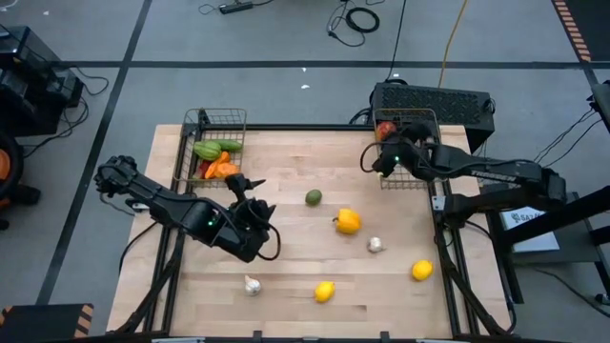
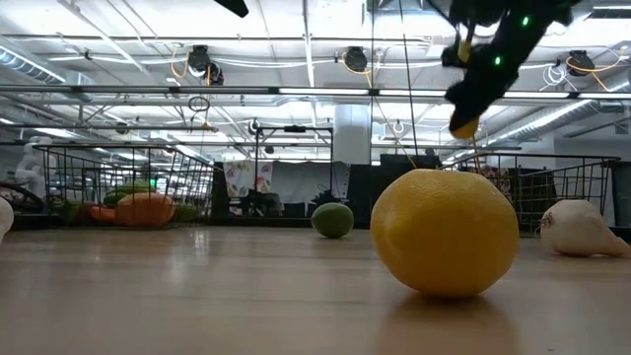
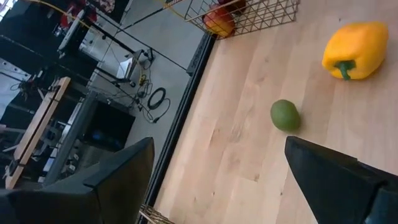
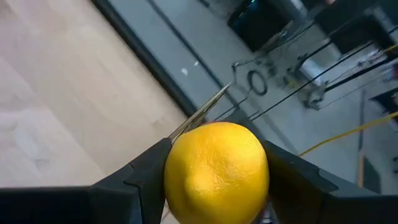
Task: Sort produce into baskets
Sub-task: Put the left yellow lemon into the right wire basket, then put the green lime into the right wire basket
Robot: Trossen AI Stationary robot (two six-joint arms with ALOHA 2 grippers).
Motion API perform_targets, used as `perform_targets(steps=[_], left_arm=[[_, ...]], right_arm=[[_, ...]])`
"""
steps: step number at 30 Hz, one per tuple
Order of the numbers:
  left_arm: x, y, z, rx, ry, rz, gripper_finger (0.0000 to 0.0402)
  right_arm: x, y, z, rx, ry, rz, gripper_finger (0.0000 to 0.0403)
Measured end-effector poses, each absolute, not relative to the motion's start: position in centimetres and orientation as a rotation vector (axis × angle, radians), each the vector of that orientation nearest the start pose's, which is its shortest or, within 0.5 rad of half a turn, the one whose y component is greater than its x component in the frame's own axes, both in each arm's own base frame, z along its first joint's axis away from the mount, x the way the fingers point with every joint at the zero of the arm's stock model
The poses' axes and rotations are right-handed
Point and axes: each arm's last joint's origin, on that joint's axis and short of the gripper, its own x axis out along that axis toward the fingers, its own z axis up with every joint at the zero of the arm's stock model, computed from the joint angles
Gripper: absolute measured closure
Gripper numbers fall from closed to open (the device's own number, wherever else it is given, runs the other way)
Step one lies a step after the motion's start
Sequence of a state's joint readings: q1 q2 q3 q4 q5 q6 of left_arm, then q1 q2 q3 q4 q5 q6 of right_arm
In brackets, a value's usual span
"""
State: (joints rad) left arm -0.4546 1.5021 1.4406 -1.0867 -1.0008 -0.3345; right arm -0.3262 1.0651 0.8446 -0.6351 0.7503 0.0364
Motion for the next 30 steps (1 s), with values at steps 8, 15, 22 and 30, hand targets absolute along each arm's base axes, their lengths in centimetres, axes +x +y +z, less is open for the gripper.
perform_targets(steps=[8,15,22,30], left_arm=[[27.7,-9.7,34.0,0.401,0.7,0.627,0.0036],[28.2,-9.0,34.0,0.391,0.697,0.643,0.0036],[29.1,-7.1,32.8,0.336,0.691,0.717,0.0036],[31.5,-4.2,29.5,0.253,0.732,0.45,0.0037]], right_arm=[[18.4,-11.0,25.1,0.098,0.874,-1.026,0.0177],[17.5,-12.1,24.7,0.201,0.893,-1.077,0.0122],[17.6,-11.4,26.2,0.18,0.76,-1.052,0.0084],[15.9,-5.9,30.4,0.248,0.475,-0.706,0.0087]])
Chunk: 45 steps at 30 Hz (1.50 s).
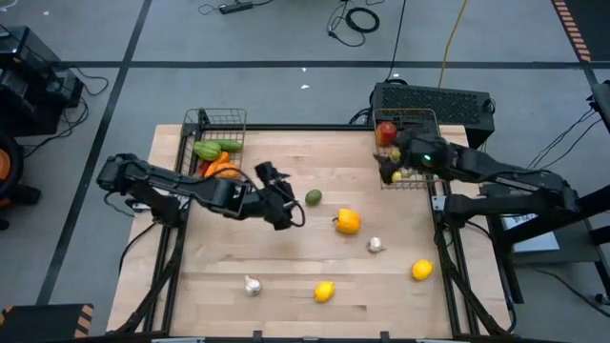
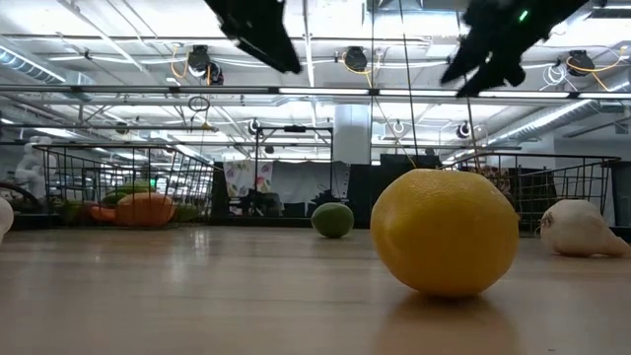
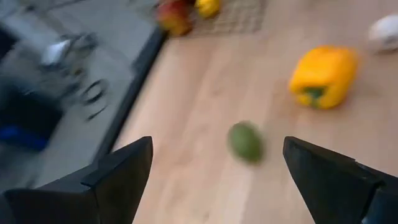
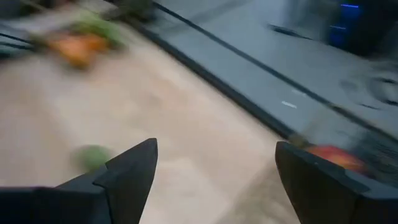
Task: Sort produce into baskets
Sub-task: Put the green lime into the right wire basket
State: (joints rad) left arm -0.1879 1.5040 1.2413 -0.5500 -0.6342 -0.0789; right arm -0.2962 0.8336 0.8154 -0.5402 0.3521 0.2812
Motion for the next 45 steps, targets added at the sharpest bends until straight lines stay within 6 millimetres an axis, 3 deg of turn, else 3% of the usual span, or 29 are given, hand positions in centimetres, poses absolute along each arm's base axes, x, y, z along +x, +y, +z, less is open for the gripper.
perform_targets(steps=[4,10,16,20,28,34,45], left_arm=[[32.7,-2.5,27.6,0.221,0.696,0.342,0.0037],[34.4,-0.4,24.1,0.15,0.767,0.336,0.0037],[37.0,0.3,20.1,0.124,0.779,0.359,0.0037],[37.6,0.5,17.9,0.106,0.837,0.378,0.0037],[38.3,1.6,14.7,0.117,0.907,0.402,0.0037],[38.4,2.1,13.8,0.144,0.934,0.389,0.0044],[39.1,2.0,12.5,0.168,0.929,0.319,0.015]], right_arm=[[15.4,-3.3,31.3,0.289,0.417,-0.53,0.0087],[16.4,-0.5,31.1,0.292,0.435,-0.378,0.0087],[18.5,1.6,29.7,0.215,0.499,-0.363,0.0087],[19.8,2.9,28.6,0.156,0.544,-0.353,0.0087],[20.9,3.4,28.5,0.069,0.521,-0.315,0.0087],[20.9,3.4,28.8,0.063,0.499,-0.311,0.0087],[21.1,3.4,29.0,0.05,0.472,-0.305,0.0087]])
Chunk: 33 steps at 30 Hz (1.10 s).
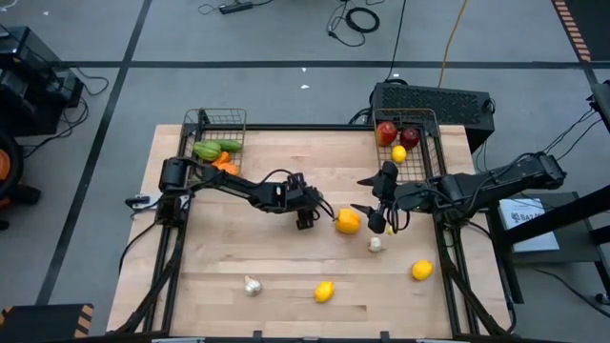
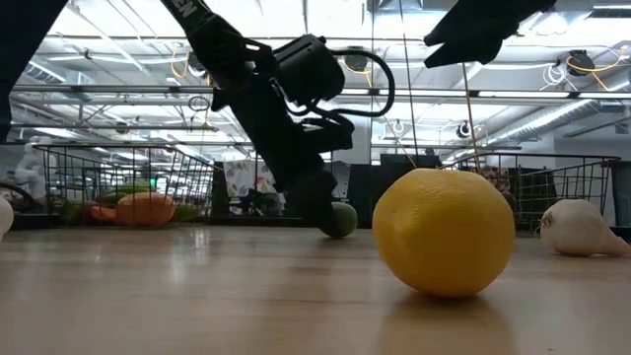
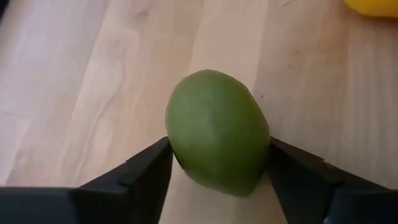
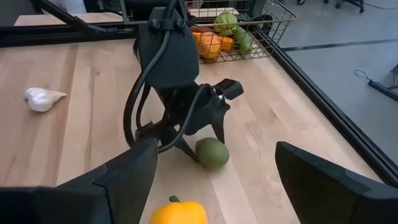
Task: Sort produce into baskets
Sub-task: Put the green lime into the right wire basket
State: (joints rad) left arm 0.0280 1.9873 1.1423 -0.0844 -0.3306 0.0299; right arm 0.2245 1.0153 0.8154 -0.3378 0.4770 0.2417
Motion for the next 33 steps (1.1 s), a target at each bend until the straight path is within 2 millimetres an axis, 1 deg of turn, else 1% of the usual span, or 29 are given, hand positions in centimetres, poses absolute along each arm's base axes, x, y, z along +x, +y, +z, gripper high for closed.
perform_targets(steps=[6,10,14,16,18,20,23,26,28,30,33], left_arm=[[39.1,2.1,12.6,0.205,0.934,0.325,0.0202],[39.4,1.9,13.3,0.207,0.926,0.321,0.0206],[39.6,1.0,16.2,0.207,0.907,0.291,0.0193],[39.1,0.4,18.0,0.207,0.915,0.259,0.0192],[39.1,-0.3,20.1,0.189,0.86,0.214,0.0191],[38.4,-1.0,22.2,0.166,0.818,0.15,0.0191],[37.8,-2.0,24.8,0.132,0.727,0.055,0.0191],[37.2,-2.9,26.4,0.114,0.666,-0.019,0.0191],[36.8,-3.4,27.0,0.11,0.656,-0.052,0.019],[36.7,-4.0,27.3,0.111,0.643,-0.077,0.019],[36.4,-4.8,27.1,0.12,0.667,-0.1,0.019]], right_arm=[[21.1,3.4,29.0,0.038,0.476,-0.302,0.0087],[21.0,3.5,28.9,0.017,0.495,-0.285,0.0087],[20.6,4.3,28.4,-0.011,0.541,-0.247,0.0087],[20.4,5.0,27.7,-0.044,0.564,-0.198,0.0087],[20.2,5.7,26.9,-0.07,0.571,-0.153,0.0087],[20.4,6.4,26.1,-0.109,0.563,-0.117,0.0087],[21.1,7.3,25.0,-0.225,0.572,-0.06,0.0087],[22.3,8.2,24.2,-0.367,0.556,-0.004,0.0087],[23.4,8.9,23.9,-0.446,0.504,0.022,0.0087],[24.2,9.6,23.7,-0.528,0.461,0.03,0.0087],[25.3,10.0,23.4,-0.622,0.408,-0.032,0.0087]])
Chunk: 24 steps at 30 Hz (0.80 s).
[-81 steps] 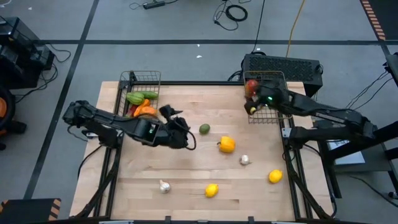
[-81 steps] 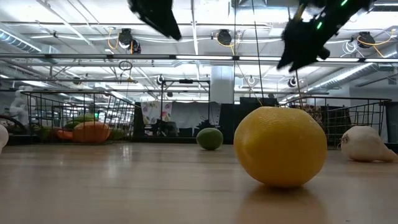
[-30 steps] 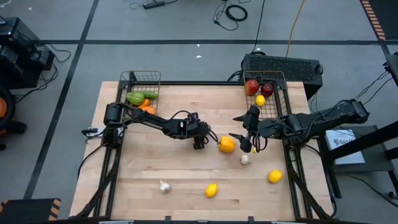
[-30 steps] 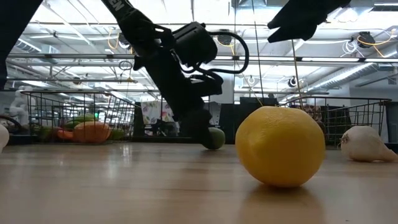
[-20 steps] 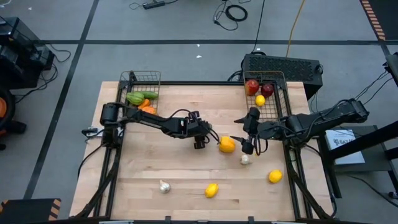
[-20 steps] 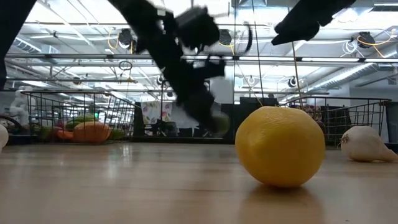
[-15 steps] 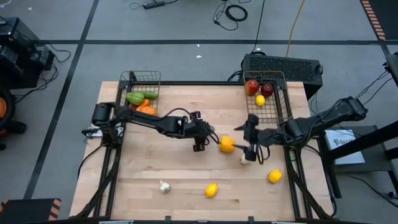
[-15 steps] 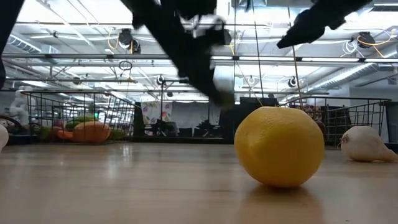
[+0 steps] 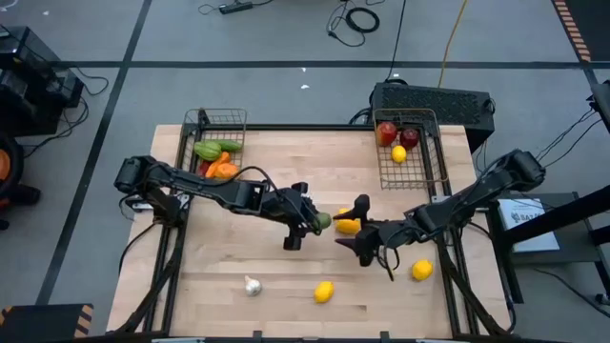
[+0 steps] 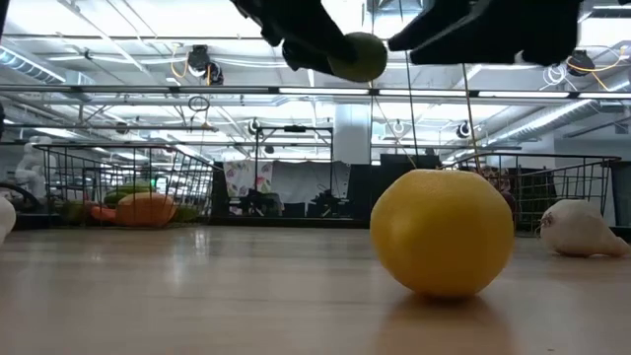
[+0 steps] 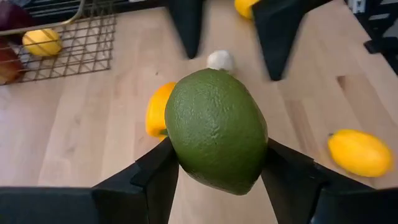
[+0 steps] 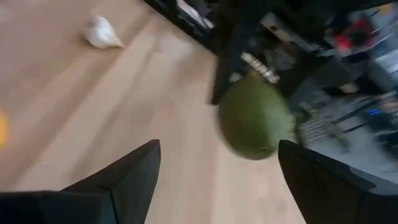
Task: Sort produce into baskets
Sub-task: Put the green lime into the right wire basket
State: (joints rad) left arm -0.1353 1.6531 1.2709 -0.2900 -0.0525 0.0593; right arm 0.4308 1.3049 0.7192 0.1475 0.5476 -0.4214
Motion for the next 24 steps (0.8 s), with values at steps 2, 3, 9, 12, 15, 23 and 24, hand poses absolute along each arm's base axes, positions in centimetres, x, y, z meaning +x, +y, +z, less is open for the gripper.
perform_targets(steps=[2,3,9,12,15,23,24], left_arm=[[36.3,-5.2,27.2,0.123,0.66,-0.111,0.019],[36.3,-5.4,27.2,0.125,0.659,-0.116,0.019],[36.3,-6.0,27.3,0.128,0.646,-0.13,0.019],[36.3,-6.0,27.4,0.127,0.639,-0.13,0.019],[36.3,-6.0,27.3,0.128,0.641,-0.13,0.019],[36.3,-6.0,27.3,0.128,0.641,-0.131,0.019],[36.3,-6.0,27.3,0.128,0.641,-0.131,0.019]], right_arm=[[25.6,10.1,23.2,-0.697,0.401,-0.056,0.0087],[25.9,10.2,23.2,-0.72,0.386,-0.072,0.0087],[27.0,10.7,22.4,-0.842,0.353,-0.075,0.0087],[27.6,10.9,22.1,-0.884,0.322,-0.088,0.0088],[27.9,11.0,22.0,-0.912,0.303,-0.095,0.0089],[28.0,11.0,22.3,-0.914,0.273,-0.109,0.009],[28.1,11.0,22.3,-0.915,0.275,-0.111,0.009]])
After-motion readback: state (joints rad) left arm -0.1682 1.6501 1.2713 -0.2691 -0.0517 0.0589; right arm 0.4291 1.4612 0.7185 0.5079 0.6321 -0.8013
